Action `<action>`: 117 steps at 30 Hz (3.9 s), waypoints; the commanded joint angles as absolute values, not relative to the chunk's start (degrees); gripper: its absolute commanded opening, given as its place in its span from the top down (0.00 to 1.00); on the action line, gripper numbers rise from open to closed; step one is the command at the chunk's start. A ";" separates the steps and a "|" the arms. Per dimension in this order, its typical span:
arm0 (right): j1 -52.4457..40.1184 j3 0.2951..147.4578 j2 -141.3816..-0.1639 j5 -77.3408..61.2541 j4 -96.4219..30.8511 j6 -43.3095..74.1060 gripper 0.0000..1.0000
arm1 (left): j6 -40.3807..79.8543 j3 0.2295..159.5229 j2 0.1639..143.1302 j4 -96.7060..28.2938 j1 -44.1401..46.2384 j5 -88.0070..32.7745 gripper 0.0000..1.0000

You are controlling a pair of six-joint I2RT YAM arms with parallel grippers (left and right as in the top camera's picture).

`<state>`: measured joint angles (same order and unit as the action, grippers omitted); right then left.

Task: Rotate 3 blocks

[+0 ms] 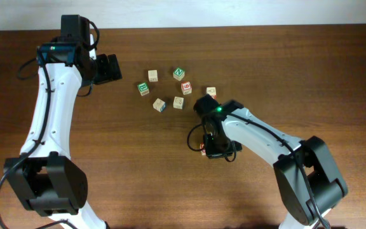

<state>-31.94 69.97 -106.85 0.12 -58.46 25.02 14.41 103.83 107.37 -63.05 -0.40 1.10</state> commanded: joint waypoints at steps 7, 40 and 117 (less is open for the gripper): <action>-28.08 76.09 -105.89 -2.13 -52.29 22.20 0.89 | 14.76 104.68 107.90 -63.07 -0.45 1.32 0.01; -28.86 73.17 -109.89 -4.71 -56.77 21.43 0.89 | 14.76 104.68 107.90 -63.07 -0.45 1.32 0.01; -38.87 82.48 -115.83 2.13 -54.96 39.38 0.83 | 14.76 104.68 107.90 -63.07 -0.45 1.32 0.01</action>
<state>-39.05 83.07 -115.09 0.05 -54.59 36.71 14.41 103.83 107.37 -63.02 -0.40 1.10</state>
